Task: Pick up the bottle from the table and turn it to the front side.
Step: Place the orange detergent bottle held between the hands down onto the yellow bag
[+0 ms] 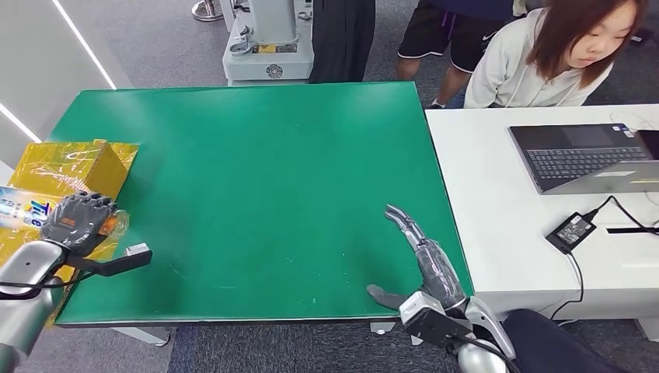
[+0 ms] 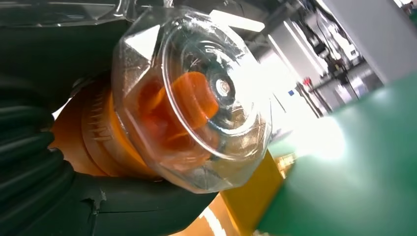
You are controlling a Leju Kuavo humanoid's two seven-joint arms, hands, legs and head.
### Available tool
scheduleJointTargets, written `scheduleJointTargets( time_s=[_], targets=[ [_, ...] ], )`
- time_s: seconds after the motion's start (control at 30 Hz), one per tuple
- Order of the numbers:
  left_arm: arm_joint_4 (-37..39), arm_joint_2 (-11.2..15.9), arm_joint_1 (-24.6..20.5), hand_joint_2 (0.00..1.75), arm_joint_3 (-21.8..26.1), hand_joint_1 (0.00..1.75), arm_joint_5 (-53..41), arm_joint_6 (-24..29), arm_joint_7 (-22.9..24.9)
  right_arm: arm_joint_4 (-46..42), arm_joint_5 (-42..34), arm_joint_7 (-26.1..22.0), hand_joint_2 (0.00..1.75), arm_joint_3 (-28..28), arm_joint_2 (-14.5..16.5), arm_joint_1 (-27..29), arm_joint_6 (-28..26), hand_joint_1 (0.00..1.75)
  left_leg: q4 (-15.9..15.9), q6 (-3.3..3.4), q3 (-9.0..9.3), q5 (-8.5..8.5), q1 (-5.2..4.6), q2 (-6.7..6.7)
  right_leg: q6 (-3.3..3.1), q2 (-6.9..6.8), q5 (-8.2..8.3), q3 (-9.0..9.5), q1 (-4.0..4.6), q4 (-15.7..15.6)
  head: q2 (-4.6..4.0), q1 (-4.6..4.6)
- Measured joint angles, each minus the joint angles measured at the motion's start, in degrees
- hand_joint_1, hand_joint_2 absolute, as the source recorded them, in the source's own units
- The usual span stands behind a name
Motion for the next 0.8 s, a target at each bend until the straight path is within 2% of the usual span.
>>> scheduleJointTargets(
  time_s=[0.3, 0.43, 0.6, 0.8],
  targets=[
    [8.3, -3.3, -1.5, 1.75, 0.0, 1.75, -1.0, 0.3, 0.0, -0.4, 0.1, -0.1, 1.75, 0.0, 0.0, 0.4, 0.0, 0.0, 0.0, 0.0, -0.01, 0.0, 0.0, -0.01, 0.0, -0.01, 0.0, -0.02, 0.0, 0.0, 0.0, 0.0],
    [12.0, -5.9, -2.5, 1.75, -0.1, 1.75, -2.3, -0.6, 0.5, -0.4, 0.7, 0.1, 1.75, 0.4, -0.2, 0.3, 0.2, 0.0, 0.0, 0.0, -0.02, 0.0, 0.0, -0.04, 0.0, -0.04, 0.0, -0.01, 0.0, 0.0, 0.0, 0.01],
    [16.1, -9.5, -4.4, 1.75, -0.3, 1.75, -3.5, -3.7, 4.4, -0.2, 1.4, 0.9, 1.75, 2.4, -0.5, -1.0, 0.6, 0.0, 0.0, 0.01, -0.01, 0.0, -0.01, -0.1, 0.02, -0.13, 0.02, 0.07, -0.01, 0.0, 0.0, 0.02],
    [18.7, -11.2, -5.8, 1.75, -0.3, 1.75, -3.7, -3.7, 6.4, 0.6, 1.7, 1.7, 1.75, 4.9, -0.6, -3.2, 0.9, 0.0, 0.0, -0.04, 0.08, 0.05, -0.01, -0.29, 0.0, -0.37, 0.01, 0.19, -0.01, 0.0, 0.0, 0.01]
  ],
)
